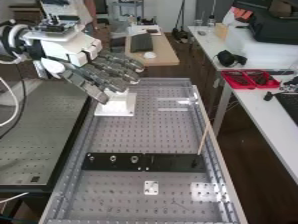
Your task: Grab the smaller nut and place it in the white container
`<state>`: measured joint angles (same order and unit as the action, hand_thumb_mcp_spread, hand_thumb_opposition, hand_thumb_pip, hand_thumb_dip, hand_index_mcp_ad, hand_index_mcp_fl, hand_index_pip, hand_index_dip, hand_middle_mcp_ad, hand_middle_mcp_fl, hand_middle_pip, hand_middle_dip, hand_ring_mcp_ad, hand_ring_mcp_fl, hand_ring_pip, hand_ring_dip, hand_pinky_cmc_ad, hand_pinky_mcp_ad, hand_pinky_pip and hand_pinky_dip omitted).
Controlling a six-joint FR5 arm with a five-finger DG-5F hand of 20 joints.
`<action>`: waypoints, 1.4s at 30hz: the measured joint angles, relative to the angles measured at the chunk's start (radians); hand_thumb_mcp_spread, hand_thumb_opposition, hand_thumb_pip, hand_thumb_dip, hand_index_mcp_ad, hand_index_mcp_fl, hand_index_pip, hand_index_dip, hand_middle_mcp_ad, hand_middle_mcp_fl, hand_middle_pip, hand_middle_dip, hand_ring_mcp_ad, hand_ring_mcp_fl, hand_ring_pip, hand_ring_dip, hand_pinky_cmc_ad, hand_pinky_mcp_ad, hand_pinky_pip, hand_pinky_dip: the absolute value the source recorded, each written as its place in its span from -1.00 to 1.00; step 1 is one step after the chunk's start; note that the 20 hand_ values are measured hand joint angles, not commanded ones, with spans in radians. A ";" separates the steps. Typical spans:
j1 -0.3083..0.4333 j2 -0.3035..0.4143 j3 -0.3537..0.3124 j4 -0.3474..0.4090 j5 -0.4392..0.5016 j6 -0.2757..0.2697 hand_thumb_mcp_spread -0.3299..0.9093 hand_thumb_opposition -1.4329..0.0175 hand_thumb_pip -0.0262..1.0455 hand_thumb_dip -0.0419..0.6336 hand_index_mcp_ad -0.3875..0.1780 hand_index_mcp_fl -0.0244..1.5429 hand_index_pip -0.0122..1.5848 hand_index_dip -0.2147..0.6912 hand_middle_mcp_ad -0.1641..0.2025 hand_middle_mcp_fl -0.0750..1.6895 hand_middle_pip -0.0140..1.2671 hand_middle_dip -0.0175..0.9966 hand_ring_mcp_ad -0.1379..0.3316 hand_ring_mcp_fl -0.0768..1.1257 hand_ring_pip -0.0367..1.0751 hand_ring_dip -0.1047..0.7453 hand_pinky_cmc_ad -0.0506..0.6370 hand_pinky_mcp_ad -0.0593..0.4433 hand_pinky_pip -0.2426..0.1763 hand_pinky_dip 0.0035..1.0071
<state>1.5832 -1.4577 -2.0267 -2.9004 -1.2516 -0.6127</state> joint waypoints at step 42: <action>-0.476 -0.241 -0.181 0.423 -0.675 -0.147 -0.06 -0.17 0.48 -0.46 -0.07 -0.85 0.19 -0.63 0.51 -0.91 -0.77 -0.66 0.49 -0.87 -0.80 -0.70 0.25 0.40 -0.43 0.06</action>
<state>1.1069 -1.6988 -2.2076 -2.4776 -1.9266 -0.7596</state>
